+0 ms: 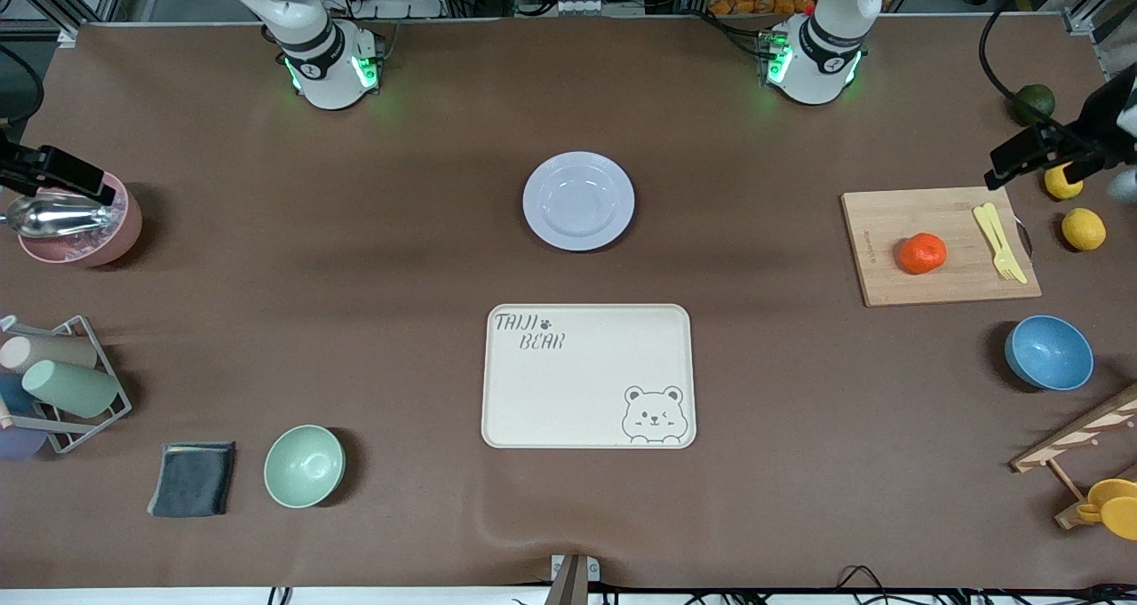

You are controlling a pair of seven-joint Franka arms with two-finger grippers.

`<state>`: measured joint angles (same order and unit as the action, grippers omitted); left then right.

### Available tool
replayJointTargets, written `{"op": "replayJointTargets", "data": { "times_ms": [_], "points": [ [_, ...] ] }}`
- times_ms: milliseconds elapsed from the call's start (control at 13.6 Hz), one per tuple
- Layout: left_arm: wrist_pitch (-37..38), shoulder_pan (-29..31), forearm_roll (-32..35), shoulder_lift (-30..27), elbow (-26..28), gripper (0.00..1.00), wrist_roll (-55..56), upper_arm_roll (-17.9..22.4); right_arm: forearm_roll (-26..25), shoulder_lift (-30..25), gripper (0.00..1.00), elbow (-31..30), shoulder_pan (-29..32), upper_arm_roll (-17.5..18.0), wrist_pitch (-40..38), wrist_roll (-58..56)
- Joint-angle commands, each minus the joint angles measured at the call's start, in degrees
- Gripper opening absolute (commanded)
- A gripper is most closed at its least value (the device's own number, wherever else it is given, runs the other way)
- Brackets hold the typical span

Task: Place orange and plate with both arms
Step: 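Reach the left gripper down to the orange on the cutting board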

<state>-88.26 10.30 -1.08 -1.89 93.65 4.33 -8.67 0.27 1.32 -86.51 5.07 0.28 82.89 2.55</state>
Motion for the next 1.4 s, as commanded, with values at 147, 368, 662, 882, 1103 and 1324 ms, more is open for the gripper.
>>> {"op": "replayJointTargets", "data": {
  "times_ms": [147,368,662,882,1103,1324],
  "points": [
    [-10.32,3.32,4.94,3.91,10.72,1.00,-0.64,-0.20,0.96,-0.79,1.00,-0.15,0.38,1.47,-0.36,0.35],
    [-22.44,7.96,5.13,3.73,22.59,1.00,-0.73,-0.47,4.11,-0.61,1.00,-0.59,-0.32,1.38,-0.54,0.26],
    [-33.45,12.27,5.65,4.69,33.42,1.00,-0.73,-0.38,4.91,-0.53,1.00,-1.82,-3.13,1.38,-0.80,0.88],
    [-38.91,12.81,5.74,7.76,36.78,1.00,-0.64,-0.20,6.66,-0.44,1.00,-4.63,-3.40,1.30,-0.63,0.96],
    [-41.37,14.04,5.74,11.11,36.78,1.00,-0.73,-0.20,6.93,-0.26,1.00,-5.07,-3.40,1.30,-0.45,0.96],
    [-45.50,15.18,8.62,15.15,36.78,1.00,-0.64,-0.20,7.02,-0.17,1.00,-5.07,-3.66,1.30,-0.37,1.05]
  ]
}}
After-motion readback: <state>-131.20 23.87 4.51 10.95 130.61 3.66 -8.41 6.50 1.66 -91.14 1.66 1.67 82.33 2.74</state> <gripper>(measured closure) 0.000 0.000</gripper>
